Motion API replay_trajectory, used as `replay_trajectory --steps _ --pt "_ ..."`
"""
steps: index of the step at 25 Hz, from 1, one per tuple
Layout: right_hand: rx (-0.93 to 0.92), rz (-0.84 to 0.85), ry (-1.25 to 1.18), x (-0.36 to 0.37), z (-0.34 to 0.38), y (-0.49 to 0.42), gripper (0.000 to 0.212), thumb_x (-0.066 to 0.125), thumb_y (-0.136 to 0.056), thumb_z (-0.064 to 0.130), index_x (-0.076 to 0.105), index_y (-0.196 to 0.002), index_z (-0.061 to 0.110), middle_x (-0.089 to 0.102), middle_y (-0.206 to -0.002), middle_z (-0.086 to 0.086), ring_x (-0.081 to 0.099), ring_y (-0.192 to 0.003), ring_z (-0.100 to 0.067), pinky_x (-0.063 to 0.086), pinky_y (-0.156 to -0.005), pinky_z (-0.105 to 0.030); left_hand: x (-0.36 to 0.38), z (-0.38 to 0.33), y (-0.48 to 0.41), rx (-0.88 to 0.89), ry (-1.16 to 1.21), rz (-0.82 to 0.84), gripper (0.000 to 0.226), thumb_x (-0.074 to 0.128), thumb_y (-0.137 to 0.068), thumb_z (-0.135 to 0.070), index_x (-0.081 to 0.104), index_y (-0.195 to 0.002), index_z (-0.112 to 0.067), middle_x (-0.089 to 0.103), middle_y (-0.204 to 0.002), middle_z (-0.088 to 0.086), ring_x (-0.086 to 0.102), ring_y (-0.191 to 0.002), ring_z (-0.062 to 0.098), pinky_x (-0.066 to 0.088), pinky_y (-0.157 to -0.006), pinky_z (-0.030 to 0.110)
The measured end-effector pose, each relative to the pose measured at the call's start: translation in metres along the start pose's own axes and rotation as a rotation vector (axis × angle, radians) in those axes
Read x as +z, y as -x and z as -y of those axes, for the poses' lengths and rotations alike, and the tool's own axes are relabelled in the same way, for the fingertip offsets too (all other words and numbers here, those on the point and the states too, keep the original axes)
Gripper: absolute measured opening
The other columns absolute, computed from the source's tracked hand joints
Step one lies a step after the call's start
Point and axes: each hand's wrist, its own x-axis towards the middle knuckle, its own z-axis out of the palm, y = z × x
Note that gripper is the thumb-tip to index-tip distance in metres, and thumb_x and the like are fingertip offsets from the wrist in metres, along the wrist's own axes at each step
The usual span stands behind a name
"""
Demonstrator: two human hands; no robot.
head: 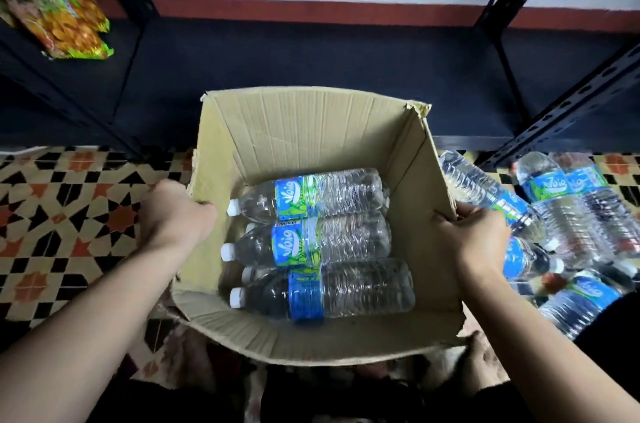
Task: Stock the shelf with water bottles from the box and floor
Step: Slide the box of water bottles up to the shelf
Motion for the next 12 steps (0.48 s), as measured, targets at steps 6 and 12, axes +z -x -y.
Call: replay_trajectory --steps 6,12 --pt "-0.012 0.048 -0.003 -0.007 0.011 0.008 0.013 0.062 -0.078 0.005 0.073 -0.072 0.004 0.050 -0.046 -0.007 0.047 -0.046 -0.020 0.041 -0.049 -0.029 -0.014 0.015 0.020 0.045 -0.073 0.013 0.020 0.068 -0.082 -0.013 0.069 -0.093 0.004 0.069 -0.088 0.022 0.065 -0.082 0.036 0.042 -0.056 0.030" --pt "-0.004 0.070 -0.021 -0.014 0.020 0.020 0.014 0.061 -0.082 0.002 0.073 -0.075 0.006 0.048 -0.045 0.002 0.043 -0.041 -0.010 0.035 -0.033 -0.019 -0.018 0.018 0.028 0.082 -0.082 0.046 0.026 0.067 -0.086 -0.016 0.067 -0.099 0.005 0.068 -0.102 0.024 0.066 -0.095 0.039 0.044 -0.060 0.033"
